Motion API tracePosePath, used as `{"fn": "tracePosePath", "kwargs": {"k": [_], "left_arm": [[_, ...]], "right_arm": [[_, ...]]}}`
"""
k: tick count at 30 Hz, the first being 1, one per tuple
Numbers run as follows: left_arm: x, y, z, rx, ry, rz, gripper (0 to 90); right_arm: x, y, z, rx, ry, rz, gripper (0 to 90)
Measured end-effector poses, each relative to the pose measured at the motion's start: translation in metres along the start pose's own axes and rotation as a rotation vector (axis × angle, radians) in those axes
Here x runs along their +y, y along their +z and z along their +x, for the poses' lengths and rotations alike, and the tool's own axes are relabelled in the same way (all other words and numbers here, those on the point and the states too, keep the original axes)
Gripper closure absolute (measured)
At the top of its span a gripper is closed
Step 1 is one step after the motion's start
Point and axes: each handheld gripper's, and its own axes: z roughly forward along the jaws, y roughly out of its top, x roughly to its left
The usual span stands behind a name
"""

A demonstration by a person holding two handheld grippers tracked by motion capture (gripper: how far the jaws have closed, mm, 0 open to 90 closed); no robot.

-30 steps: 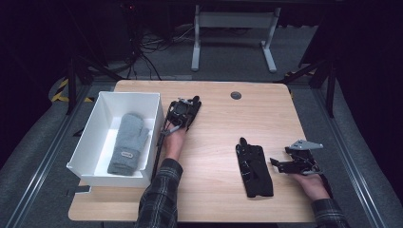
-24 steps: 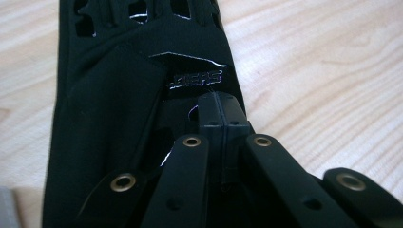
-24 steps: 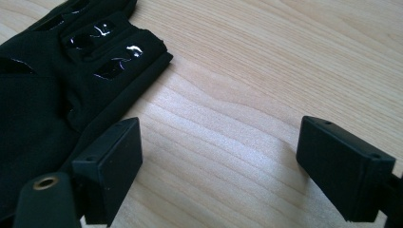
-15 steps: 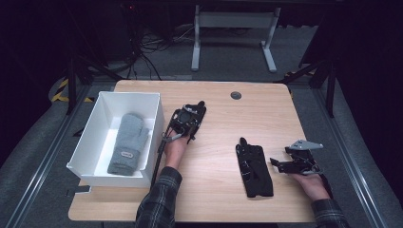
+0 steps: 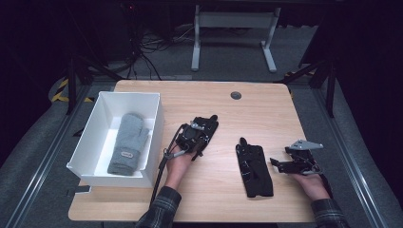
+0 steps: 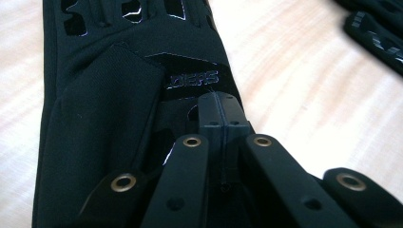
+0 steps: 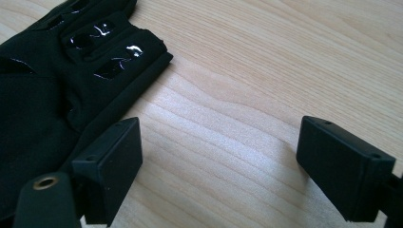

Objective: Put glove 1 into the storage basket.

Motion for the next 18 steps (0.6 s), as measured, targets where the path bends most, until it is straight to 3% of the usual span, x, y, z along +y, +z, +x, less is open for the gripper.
{"fn": "tracePosePath", "kwargs": {"k": [9,13,18], "left_arm": [[-0.014,-0.009,-0.024,-0.023,0.027,0.02,90.0],[-0.024,-0.013,-0.037,-0.067,0.019,0.014,90.0],[-0.022,-0.023,-0.04,-0.082,0.032,-0.008,90.0]], "right_arm": [[0.0,0.0,0.0,-0.001,-0.001,0.0,15.7],[0.0,0.0,0.0,-0.001,-0.001,0.0,15.7],[0.0,0.0,0.0,-0.002,-0.001,0.0,15.7]]}}
